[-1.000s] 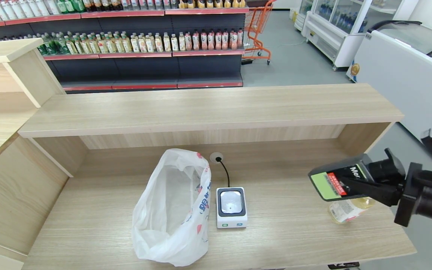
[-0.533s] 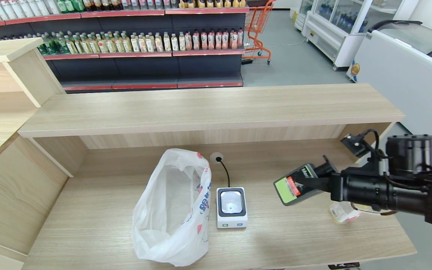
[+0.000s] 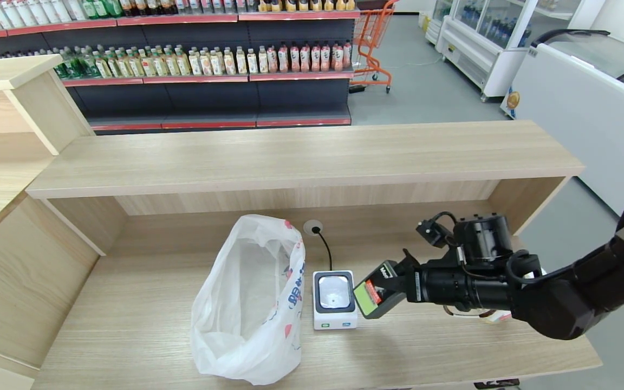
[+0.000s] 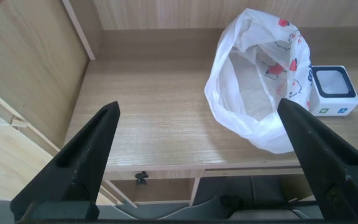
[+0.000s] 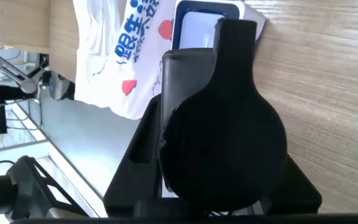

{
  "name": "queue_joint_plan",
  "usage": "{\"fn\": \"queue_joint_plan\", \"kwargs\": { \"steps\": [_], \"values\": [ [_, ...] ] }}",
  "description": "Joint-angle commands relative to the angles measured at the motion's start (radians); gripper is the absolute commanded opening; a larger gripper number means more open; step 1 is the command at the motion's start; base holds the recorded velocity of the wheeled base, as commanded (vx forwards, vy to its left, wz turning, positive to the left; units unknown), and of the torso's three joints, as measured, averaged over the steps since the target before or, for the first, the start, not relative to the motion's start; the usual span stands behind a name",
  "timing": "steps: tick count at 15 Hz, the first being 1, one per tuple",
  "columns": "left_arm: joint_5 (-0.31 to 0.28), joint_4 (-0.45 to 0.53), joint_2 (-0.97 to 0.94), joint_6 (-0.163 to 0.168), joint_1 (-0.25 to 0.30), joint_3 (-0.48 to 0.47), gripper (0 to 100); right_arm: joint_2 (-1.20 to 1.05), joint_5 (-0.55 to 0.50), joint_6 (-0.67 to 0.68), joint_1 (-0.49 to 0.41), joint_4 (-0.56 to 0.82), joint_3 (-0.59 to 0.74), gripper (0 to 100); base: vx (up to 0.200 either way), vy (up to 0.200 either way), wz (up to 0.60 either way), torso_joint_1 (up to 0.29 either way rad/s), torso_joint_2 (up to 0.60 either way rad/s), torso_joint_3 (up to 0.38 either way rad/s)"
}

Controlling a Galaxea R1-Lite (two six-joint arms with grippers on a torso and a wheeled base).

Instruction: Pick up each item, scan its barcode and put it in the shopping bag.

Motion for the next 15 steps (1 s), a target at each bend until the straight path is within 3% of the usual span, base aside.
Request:
{"fn": "queue_joint_plan", "kwargs": {
  "steps": [1,10,15],
  "values": [
    [0.000,0.000,0.002,0.000,0.000,0.000,100,0.054,0.000,0.001,0.016,-0.001,-0.026,0,0.000,0.000,0.00,0.000,0.00,0.000],
    [0.000,0.000,0.000,0.000,0.000,0.000,100,0.196,-0.026,0.014,0.060,-0.003,-0.182,0,0.000,0.000,0.00,0.000,0.00,0.000],
    [-0.002,0.000,0.000,0.000,0.000,0.000,100,0.272,-0.109,0.047,0.102,-0.004,-0.268,0,0.000,0.000,0.00,0.000,0.00,0.000]
  ]
}}
